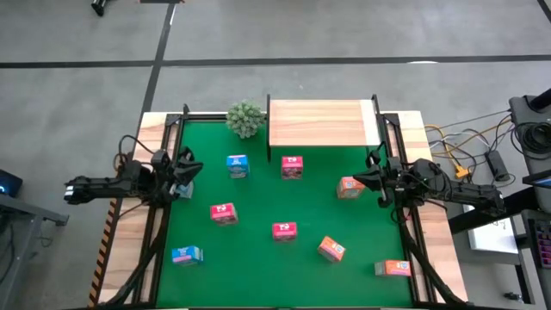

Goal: Stack cereal on shelf
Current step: Put the top left orange cereal box on the shelf

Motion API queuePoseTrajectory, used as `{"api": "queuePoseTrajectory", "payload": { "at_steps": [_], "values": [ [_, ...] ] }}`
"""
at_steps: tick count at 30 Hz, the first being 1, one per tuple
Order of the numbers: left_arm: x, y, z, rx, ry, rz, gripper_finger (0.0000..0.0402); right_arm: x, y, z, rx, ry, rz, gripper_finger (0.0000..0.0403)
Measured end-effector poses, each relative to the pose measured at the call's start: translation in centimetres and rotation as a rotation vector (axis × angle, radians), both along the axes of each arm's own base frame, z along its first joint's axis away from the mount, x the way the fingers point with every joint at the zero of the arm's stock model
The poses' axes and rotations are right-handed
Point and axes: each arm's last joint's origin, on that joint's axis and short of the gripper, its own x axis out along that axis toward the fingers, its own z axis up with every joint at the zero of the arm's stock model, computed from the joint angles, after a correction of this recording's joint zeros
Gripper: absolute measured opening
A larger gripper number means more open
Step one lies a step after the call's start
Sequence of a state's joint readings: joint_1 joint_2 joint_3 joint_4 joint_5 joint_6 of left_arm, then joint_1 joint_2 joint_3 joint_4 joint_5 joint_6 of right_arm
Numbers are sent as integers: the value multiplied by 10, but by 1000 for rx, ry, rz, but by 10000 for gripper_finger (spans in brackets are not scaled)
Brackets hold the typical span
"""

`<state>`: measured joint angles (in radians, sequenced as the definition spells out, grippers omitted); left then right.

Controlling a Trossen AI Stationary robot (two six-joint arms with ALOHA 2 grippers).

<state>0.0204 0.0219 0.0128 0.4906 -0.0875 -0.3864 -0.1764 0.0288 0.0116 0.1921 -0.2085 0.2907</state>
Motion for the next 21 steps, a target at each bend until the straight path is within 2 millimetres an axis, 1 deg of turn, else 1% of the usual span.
{"api": "queuePoseTrajectory", "payload": {
  "at_steps": [4, 6, 9, 14, 18, 21],
  "values": [
    [-1, 0, 2, 46, -17, 25, 37, 0, 0, 0, -17, -4, -6, 9],
    [-1, 0, 3, 55, -24, 33, 37, 0, -1, 2, 4, -24, -34, 9],
    [-2, 2, 3, 34, -29, 79, 37, -1, -3, 5, 40, -57, -85, 9],
    [-4, 5, 5, -15, -46, 179, 37, -1, -3, 13, 16, -137, -97, 9],
    [-7, 4, 10, 7, -107, 187, 37, 0, -4, 17, -9, -169, -119, 9],
    [-10, 4, 14, 10, -157, 190, 37, 3, -5, 20, -16, -139, -145, 9]
  ]
}}
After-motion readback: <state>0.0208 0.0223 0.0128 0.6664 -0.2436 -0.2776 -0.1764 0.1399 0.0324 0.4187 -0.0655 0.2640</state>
